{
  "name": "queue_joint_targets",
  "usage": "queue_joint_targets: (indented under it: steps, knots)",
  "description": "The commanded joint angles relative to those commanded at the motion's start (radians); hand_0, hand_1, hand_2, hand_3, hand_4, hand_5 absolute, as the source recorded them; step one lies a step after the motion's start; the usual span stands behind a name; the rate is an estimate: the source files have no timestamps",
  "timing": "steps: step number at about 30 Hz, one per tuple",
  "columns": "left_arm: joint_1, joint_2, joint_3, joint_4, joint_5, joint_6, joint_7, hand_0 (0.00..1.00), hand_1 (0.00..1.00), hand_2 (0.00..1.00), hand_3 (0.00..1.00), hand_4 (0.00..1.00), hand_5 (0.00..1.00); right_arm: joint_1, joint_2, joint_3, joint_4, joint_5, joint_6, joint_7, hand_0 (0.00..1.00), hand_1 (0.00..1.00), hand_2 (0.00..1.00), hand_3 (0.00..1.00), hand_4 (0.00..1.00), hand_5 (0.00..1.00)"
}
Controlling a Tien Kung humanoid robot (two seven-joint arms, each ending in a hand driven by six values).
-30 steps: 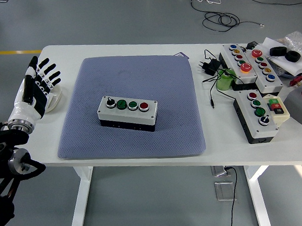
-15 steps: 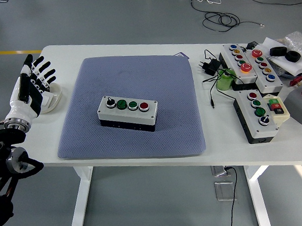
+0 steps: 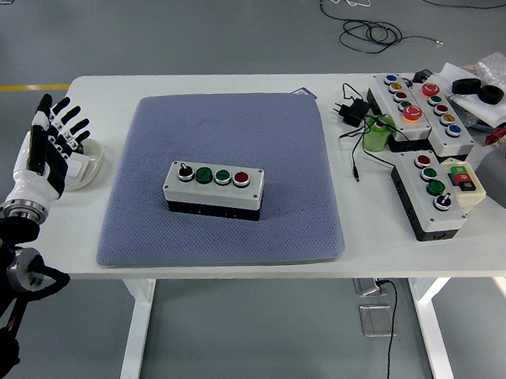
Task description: Pick up the button,place it on the desk,press the button,press the button
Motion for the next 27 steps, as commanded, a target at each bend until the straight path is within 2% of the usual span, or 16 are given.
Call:
queue_joint_targets:
  steps: [7, 16, 27]
  knots:
    - [-0.013, -0.006, -0.009, 0.005, 0.009, 0.001, 0.002, 0.830, 0.836, 0.916, 0.892, 0.694, 0.998, 0.006, 0.001, -0.003, 0.000, 0.002, 0.004, 0.004, 0.655, 0.534, 0.590, 0.631, 0.373, 0.491]
    - [-0.016, -0.001, -0.019, 0.008, 0.017, 0.001, 0.007, 0.830, 0.838, 0.914, 0.890, 0.689, 0.998, 0.013, -0.001, 0.006, 0.000, 0.004, 0.005, 0.005, 0.655, 0.534, 0.589, 0.631, 0.382, 0.492]
    - [-0.025, 0.000, -0.005, 0.008, 0.026, -0.001, 0.010, 0.830, 0.838, 0.912, 0.888, 0.688, 0.998, 0.018, -0.001, 0.018, 0.000, 0.001, 0.005, 0.007, 0.654, 0.534, 0.590, 0.630, 0.375, 0.488]
